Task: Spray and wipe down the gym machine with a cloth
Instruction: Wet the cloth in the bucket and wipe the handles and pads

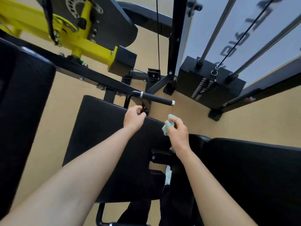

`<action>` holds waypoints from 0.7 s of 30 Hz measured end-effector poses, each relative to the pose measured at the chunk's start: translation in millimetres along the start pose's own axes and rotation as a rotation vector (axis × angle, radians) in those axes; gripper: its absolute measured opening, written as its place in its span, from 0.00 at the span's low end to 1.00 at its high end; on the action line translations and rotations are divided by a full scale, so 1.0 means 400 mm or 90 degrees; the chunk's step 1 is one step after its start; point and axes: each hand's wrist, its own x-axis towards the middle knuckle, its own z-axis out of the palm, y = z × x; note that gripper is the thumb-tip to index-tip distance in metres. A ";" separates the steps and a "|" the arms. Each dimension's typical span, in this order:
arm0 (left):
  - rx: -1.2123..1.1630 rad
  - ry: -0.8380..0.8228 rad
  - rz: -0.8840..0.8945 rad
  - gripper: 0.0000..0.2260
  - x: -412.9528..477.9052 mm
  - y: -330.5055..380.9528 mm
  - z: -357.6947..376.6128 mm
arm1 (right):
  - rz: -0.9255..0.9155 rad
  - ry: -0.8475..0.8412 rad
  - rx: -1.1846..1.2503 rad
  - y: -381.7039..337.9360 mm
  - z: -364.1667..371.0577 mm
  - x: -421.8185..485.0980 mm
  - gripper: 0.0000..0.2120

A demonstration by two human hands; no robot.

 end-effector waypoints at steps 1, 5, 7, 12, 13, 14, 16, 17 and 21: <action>-0.055 -0.024 -0.009 0.15 -0.056 -0.003 0.001 | -0.012 -0.009 -0.015 -0.006 -0.004 -0.030 0.19; -0.228 -0.060 -0.029 0.10 -0.274 -0.018 -0.025 | -0.041 -0.060 -0.062 -0.037 -0.021 -0.149 0.26; -0.303 -0.057 -0.026 0.10 -0.388 -0.018 -0.051 | -0.092 -0.080 -0.100 -0.053 -0.030 -0.210 0.25; -0.437 -0.067 0.047 0.13 -0.643 -0.020 -0.138 | -0.246 -0.119 -0.159 -0.097 -0.051 -0.382 0.16; -0.446 -0.067 0.061 0.15 -0.683 -0.026 -0.157 | -0.269 -0.132 -0.165 -0.105 -0.053 -0.420 0.15; -0.447 -0.062 0.069 0.16 -0.719 -0.034 -0.174 | -0.293 -0.144 -0.174 -0.111 -0.053 -0.458 0.14; -0.461 -0.045 0.071 0.15 -0.783 -0.053 -0.203 | -0.335 -0.175 -0.192 -0.115 -0.054 -0.533 0.14; -0.476 -0.034 0.074 0.14 -0.811 -0.067 -0.215 | -0.348 -0.197 -0.200 -0.116 -0.052 -0.570 0.15; -0.478 0.018 0.114 0.04 -0.903 -0.148 -0.262 | -0.384 -0.250 -0.244 -0.104 -0.032 -0.706 0.16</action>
